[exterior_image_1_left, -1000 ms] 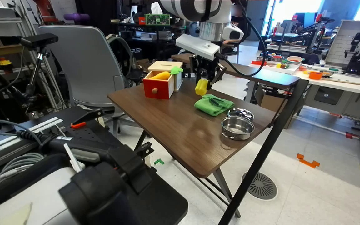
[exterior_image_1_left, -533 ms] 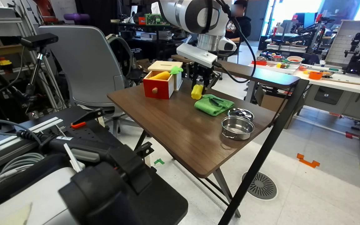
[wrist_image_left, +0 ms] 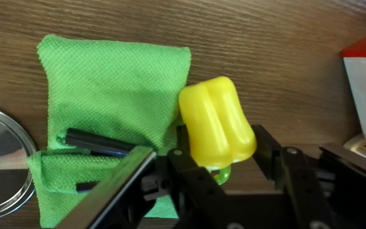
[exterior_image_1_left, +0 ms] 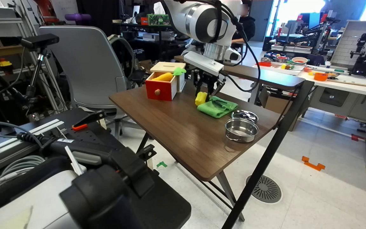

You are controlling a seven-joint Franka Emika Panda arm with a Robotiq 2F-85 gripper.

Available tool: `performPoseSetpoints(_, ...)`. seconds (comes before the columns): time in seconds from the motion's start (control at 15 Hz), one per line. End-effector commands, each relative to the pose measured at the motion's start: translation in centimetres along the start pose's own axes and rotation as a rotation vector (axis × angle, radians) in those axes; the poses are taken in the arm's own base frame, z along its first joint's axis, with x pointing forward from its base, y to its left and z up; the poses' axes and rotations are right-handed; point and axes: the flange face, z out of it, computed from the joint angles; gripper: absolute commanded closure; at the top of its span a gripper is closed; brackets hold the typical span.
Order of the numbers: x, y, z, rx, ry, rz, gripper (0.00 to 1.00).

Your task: Pick up the yellow bell pepper and put it at the far end of the table

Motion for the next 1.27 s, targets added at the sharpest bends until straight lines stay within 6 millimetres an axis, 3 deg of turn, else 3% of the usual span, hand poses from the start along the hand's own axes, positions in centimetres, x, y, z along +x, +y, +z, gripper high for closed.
performPoseSetpoints(0.0,1.2,0.1,0.1,-0.006,-0.024,-0.002,0.23)
performPoseSetpoints(0.27,1.5,0.3,-0.8,-0.014,-0.009,-0.004,0.00)
performPoseSetpoints(0.67,0.7,-0.3,-5.6,-0.043,0.063,-0.016,0.00)
performPoseSetpoints(0.93,-2.0,-0.7,-11.2,-0.053,0.136,-0.006,0.00)
performPoseSetpoints(1.07,-4.4,0.5,-12.8,-0.082,0.133,0.008,0.00)
performPoseSetpoints(1.13,-1.1,0.0,-11.1,-0.060,0.129,-0.003,0.00)
performPoseSetpoints(1.2,-2.2,0.3,-12.0,-0.065,0.126,0.006,0.00)
